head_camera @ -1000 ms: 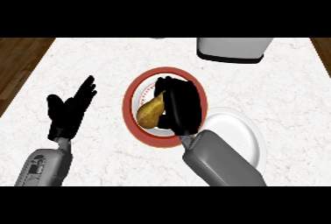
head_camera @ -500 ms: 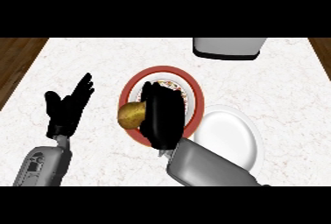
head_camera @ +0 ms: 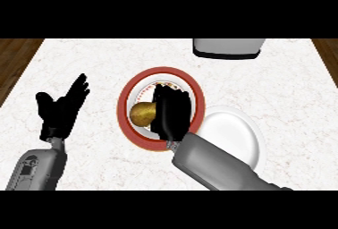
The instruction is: Pick the pear from the plate and place it in the plate
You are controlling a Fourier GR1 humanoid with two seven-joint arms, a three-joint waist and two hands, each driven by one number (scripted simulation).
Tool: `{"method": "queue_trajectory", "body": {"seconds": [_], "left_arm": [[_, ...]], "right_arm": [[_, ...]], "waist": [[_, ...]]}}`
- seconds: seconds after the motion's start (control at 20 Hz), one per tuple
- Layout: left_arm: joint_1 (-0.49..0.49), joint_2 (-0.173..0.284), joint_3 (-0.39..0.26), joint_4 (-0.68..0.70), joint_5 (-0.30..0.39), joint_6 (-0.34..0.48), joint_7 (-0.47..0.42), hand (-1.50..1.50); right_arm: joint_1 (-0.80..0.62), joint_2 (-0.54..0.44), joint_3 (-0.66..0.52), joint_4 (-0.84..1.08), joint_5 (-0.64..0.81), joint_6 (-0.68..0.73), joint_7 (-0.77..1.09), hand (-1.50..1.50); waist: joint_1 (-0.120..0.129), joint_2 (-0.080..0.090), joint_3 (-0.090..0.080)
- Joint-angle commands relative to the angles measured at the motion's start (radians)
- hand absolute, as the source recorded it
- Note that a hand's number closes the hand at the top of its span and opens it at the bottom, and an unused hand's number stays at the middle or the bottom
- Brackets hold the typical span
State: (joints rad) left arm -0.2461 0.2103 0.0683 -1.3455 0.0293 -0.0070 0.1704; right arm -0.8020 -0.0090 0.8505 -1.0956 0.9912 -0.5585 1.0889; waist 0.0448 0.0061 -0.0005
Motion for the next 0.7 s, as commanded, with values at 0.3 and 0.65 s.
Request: {"method": "queue_trajectory", "body": {"seconds": [0.3, 0.65], "left_arm": [[0.02, -0.005, 0.019, 0.031, -0.008, 0.001, -0.054, 0.0], [0.045, -0.012, -0.005, -0.027, -0.022, 0.006, -0.028, 0.0]], "right_arm": [[0.085, 0.009, -0.028, 0.122, -0.348, -0.14, -0.268, -1.5], [-0.015, 0.009, -0.006, 0.031, -0.302, -0.346, -0.375, -1.5]], "waist": [[-0.027, 0.0, 0.001], [-0.02, -0.003, 0.002]]}}
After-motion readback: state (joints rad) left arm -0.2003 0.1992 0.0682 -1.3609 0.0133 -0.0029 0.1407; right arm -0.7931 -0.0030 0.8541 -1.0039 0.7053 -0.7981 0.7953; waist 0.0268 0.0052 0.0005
